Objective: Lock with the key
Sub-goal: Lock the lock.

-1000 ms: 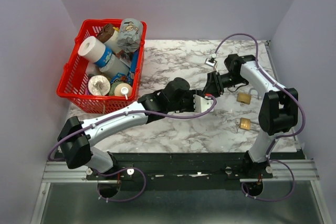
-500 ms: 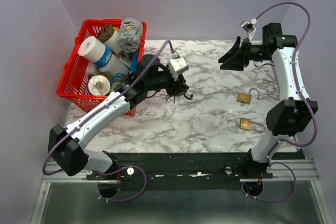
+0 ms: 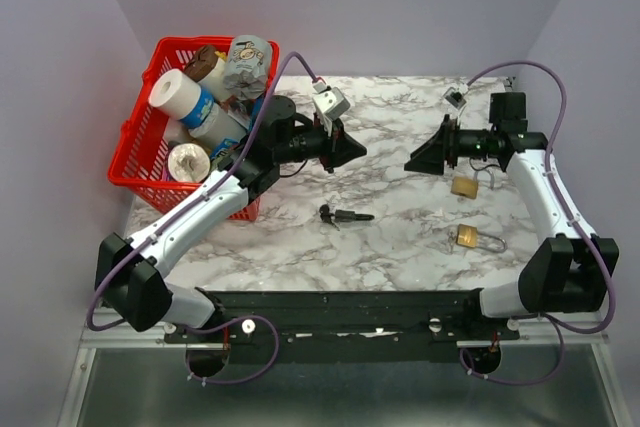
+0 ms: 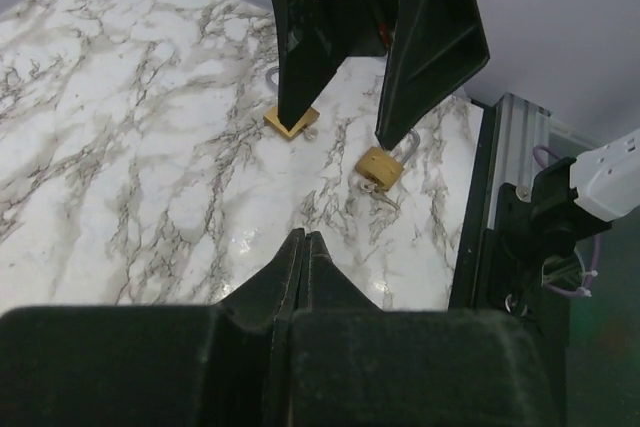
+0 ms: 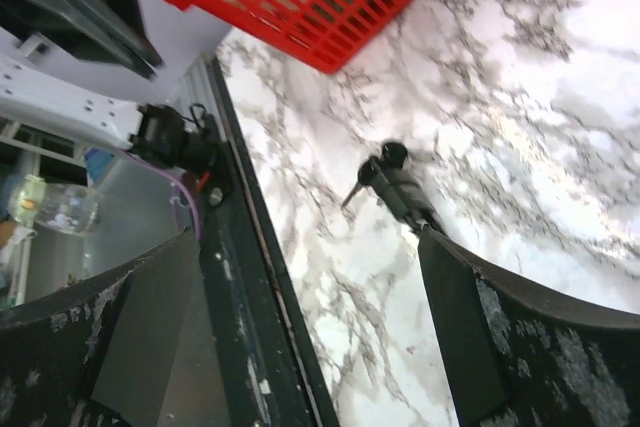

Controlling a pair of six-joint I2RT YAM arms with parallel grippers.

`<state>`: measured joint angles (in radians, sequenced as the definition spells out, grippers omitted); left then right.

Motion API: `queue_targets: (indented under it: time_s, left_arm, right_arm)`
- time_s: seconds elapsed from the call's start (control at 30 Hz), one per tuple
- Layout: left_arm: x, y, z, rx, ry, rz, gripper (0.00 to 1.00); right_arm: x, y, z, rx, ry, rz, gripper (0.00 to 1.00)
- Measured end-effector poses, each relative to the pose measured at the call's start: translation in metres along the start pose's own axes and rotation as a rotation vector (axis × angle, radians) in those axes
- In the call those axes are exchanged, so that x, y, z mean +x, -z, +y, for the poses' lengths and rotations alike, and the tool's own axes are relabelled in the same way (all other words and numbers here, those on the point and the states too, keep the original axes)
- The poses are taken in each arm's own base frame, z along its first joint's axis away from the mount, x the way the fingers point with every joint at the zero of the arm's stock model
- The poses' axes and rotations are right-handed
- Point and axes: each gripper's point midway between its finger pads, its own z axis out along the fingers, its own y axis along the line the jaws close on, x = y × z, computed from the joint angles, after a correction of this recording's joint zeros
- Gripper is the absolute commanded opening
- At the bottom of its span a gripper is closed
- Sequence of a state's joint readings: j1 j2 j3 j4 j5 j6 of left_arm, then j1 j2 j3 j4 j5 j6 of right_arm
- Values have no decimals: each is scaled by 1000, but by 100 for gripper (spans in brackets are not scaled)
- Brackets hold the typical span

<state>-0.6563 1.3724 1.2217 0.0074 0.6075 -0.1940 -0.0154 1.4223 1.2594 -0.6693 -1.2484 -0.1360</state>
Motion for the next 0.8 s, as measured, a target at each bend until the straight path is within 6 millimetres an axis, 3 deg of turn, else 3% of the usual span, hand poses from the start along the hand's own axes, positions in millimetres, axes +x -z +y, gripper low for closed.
queue_targets:
  time_s: [0.13,0.17,0.2,0.3,0.37,0.53,0.63,0.8]
  left_arm:
    - [4,-3,2,2,22,9,3]
    - [5,-4,3,0,26,18,39]
    - [6,-4,4,-4,30,26,55]
    - [11,3,11,-16,47,49,87]
    - [13,13,23,-56,58,57,96]
    - [0,50,39,-176,59,38,99]
    - [-24,78,44,-276,41,-15,99]
    - [-67,136,64,-502,36,-146,99]
  right_arm:
    - [34,-6,-16,61,35,46,100]
    - [38,-9,-19,78,68,70,100]
    - [41,-14,-20,96,113,106,100]
    - [46,-37,-15,108,296,220,100]
    - [57,-50,-11,95,376,286,100]
    - [97,-76,-21,131,439,452,100]
    - [131,-97,-15,157,409,561,100]
    - [165,-129,-5,215,294,666,100]
